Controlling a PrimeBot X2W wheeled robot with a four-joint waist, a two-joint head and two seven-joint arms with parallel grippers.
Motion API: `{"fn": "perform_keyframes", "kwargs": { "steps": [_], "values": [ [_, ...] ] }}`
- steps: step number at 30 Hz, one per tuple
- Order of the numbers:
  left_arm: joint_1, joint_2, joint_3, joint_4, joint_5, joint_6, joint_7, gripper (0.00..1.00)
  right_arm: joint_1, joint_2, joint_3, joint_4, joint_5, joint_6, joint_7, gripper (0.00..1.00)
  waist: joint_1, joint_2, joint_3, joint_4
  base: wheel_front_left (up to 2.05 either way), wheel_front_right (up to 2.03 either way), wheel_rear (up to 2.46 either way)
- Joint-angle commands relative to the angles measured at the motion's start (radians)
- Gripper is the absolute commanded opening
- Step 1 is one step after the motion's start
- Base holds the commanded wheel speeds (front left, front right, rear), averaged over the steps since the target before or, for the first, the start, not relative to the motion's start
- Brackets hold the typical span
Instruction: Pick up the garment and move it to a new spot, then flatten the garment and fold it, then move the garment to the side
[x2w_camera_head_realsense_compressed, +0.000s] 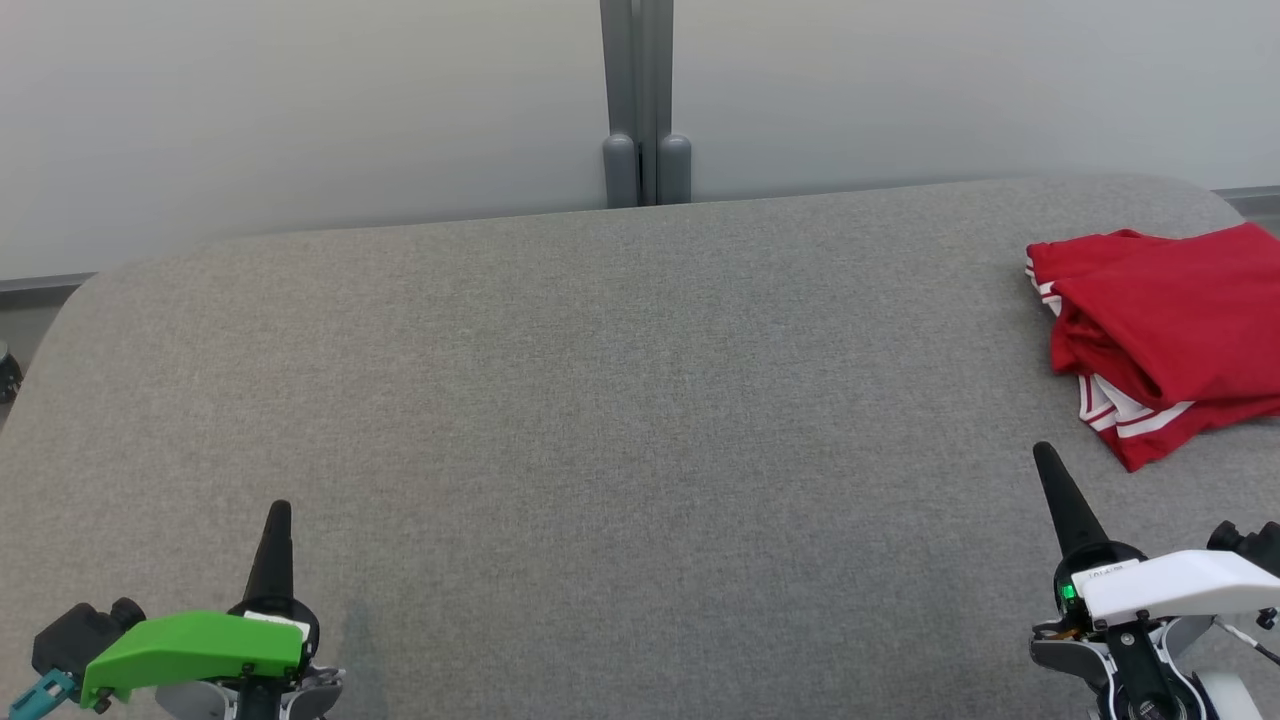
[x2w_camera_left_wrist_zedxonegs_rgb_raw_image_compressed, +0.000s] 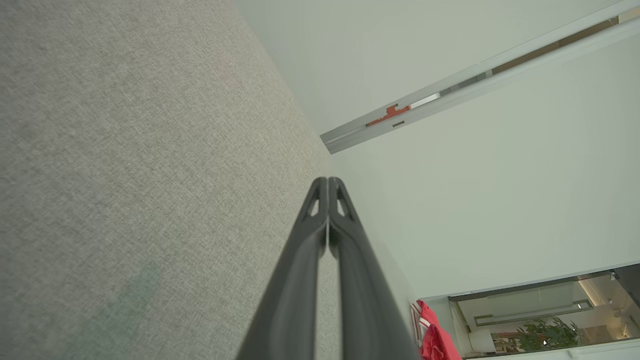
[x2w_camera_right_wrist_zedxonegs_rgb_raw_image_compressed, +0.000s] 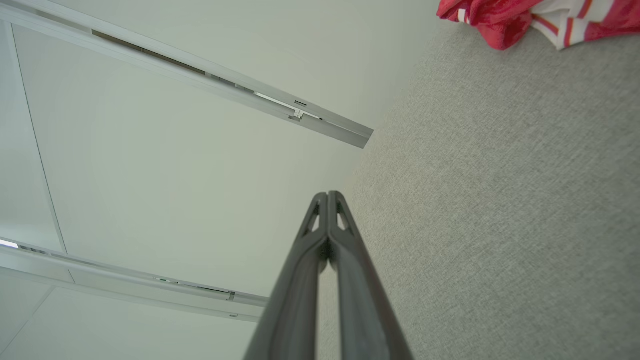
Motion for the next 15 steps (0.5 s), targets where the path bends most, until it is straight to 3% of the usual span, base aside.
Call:
{"fn": "perform_keyframes", "kwargs": {
  "steps": [1, 15],
  "values": [
    [-0.029, -0.001, 0.01, -0.004, -0.025, -0.008, 0.005, 0.0, -0.02, -0.008, 0.0, 0.001, 0.027, 0.001, 0.003, 0.0, 0.0, 0.0, 0.0, 0.0, 0.0, 0.0, 0.0],
    [-0.046, -0.018, 0.04, 0.004, -0.136, -0.031, 0.037, 0.0, -0.052, -0.009, 0.002, 0.041, 0.152, 0.001, 0.01, 0.0, 0.0, 0.0, 0.002, 0.0, 0.0, 0.0, 0.0]
  ]
}}
